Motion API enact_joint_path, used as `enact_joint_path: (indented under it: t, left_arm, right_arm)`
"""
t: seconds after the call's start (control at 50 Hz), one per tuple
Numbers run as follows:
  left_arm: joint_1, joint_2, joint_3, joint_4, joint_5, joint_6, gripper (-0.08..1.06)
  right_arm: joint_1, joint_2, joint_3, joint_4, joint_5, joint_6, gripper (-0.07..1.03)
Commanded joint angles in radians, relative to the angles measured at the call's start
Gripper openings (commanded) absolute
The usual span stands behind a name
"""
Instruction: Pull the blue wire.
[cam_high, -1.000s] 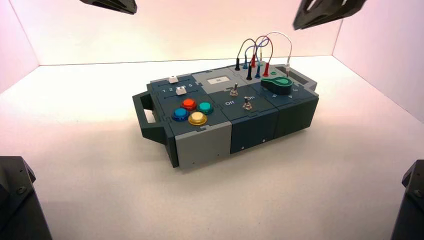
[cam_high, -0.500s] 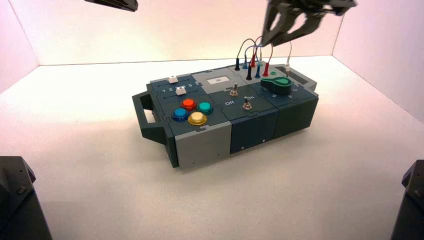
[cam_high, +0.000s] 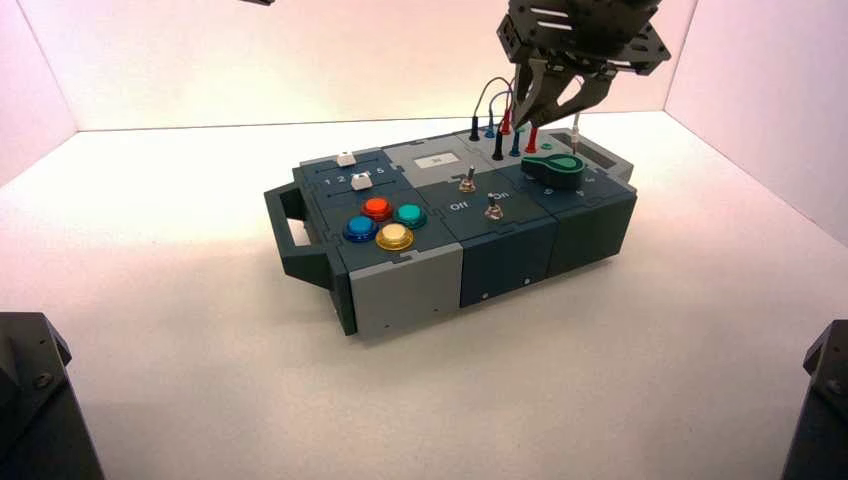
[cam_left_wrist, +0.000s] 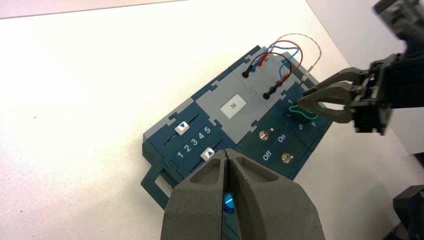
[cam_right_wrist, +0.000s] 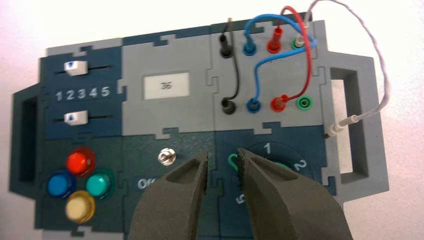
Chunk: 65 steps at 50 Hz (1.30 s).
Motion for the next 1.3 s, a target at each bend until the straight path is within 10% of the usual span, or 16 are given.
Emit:
enact_joint_path:
  t: [0.02,1.3]
  left_arm:
    - [0.005,-0.005,-0.031,0.002,-0.003,0.002,-0.03]
    - [0.005,0.008,-0.067,0.005,0.011,0.006,-0.03]
  right_arm:
    - [-0.006,0.002,-0.032,0.005,-0.015,0.005,0.33]
    - [-0.063,0.118,-0.112,0.003,-0.06,0.003,0.32]
